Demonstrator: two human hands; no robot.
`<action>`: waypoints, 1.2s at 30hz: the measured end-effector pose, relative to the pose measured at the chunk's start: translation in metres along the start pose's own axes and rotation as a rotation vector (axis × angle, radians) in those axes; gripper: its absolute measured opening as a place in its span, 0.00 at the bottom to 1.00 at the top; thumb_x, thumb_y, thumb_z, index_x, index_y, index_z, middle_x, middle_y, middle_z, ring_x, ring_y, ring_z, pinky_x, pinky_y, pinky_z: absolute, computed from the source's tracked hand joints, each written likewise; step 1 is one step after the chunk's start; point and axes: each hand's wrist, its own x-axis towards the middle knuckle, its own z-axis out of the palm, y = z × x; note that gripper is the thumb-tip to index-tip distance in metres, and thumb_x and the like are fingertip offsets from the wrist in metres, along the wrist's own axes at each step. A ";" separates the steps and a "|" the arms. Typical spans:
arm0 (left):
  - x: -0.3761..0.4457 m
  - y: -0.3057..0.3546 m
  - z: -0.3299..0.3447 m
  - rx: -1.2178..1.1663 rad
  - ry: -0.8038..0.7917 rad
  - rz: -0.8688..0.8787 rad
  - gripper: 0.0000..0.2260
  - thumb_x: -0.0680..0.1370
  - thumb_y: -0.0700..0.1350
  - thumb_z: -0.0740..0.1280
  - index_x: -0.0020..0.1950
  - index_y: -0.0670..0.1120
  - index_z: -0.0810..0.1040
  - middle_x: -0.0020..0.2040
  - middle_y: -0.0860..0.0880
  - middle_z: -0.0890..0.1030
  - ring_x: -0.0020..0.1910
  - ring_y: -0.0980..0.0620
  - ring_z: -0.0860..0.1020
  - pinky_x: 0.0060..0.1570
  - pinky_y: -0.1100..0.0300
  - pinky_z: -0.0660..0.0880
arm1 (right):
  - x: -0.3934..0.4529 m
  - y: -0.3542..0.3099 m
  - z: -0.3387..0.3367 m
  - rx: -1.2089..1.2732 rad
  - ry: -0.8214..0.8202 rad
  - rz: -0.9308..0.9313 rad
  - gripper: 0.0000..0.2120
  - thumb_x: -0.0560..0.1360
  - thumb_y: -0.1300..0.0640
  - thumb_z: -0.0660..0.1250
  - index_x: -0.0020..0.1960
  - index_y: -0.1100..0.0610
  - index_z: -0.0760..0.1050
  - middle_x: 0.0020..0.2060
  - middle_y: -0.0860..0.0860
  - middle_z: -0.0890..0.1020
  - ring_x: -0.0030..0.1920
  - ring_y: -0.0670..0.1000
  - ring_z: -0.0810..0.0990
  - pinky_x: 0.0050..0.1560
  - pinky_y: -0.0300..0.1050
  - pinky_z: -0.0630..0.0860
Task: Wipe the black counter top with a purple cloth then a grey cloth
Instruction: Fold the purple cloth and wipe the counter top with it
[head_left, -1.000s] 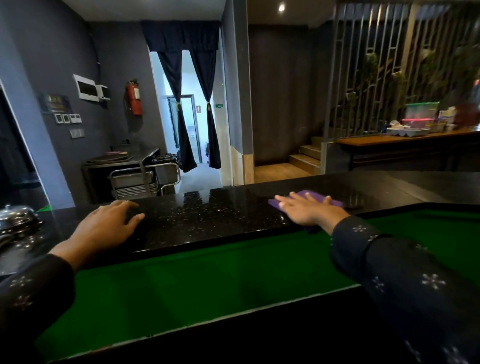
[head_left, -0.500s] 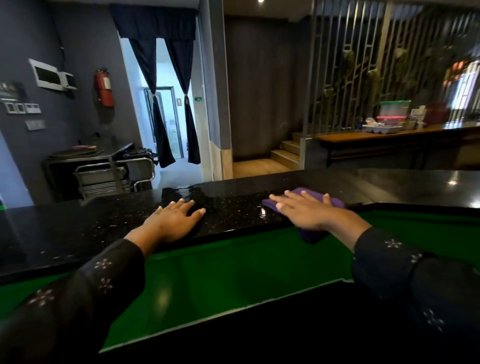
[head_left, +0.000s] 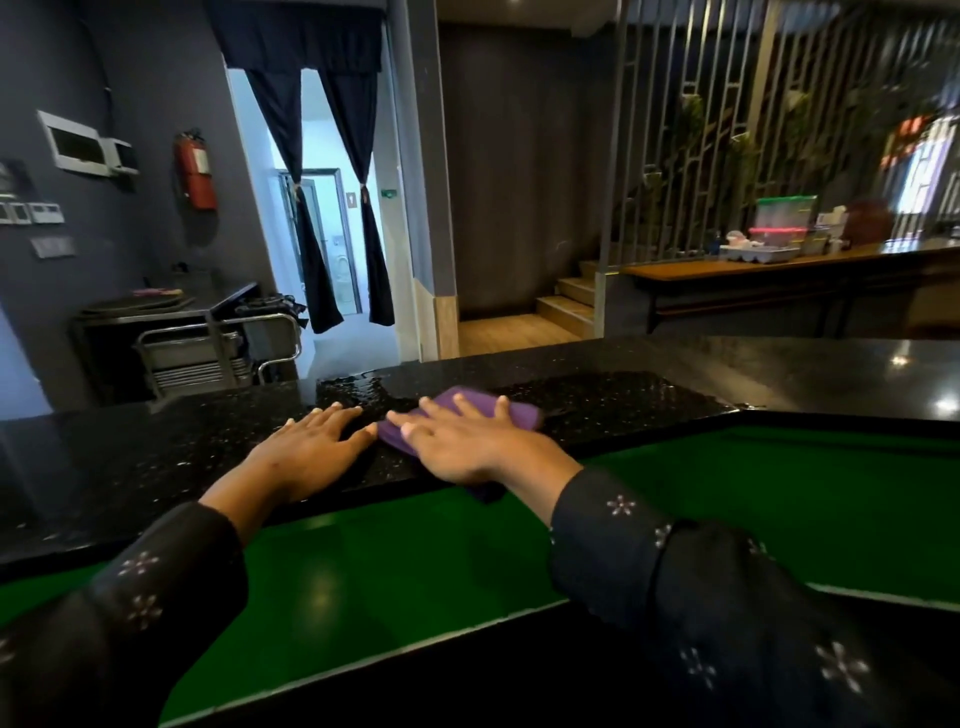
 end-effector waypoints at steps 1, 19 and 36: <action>-0.002 0.001 -0.001 -0.039 0.013 0.006 0.27 0.80 0.60 0.49 0.77 0.50 0.55 0.78 0.46 0.54 0.77 0.48 0.53 0.74 0.50 0.47 | 0.000 -0.006 0.003 0.002 -0.007 -0.030 0.23 0.82 0.44 0.39 0.77 0.38 0.44 0.78 0.46 0.43 0.78 0.56 0.39 0.68 0.73 0.33; -0.012 -0.095 -0.014 -0.050 0.057 -0.166 0.28 0.81 0.58 0.47 0.78 0.46 0.53 0.78 0.44 0.52 0.77 0.48 0.50 0.74 0.51 0.45 | 0.097 -0.097 0.000 -0.100 -0.025 0.145 0.27 0.81 0.39 0.40 0.78 0.43 0.41 0.78 0.50 0.40 0.76 0.63 0.37 0.61 0.82 0.34; -0.014 -0.094 -0.017 -0.061 0.042 -0.161 0.27 0.81 0.58 0.47 0.77 0.47 0.53 0.78 0.44 0.51 0.77 0.47 0.50 0.74 0.50 0.45 | 0.057 0.056 -0.027 -0.007 -0.005 0.472 0.38 0.71 0.24 0.39 0.77 0.38 0.42 0.78 0.45 0.41 0.77 0.58 0.39 0.67 0.76 0.36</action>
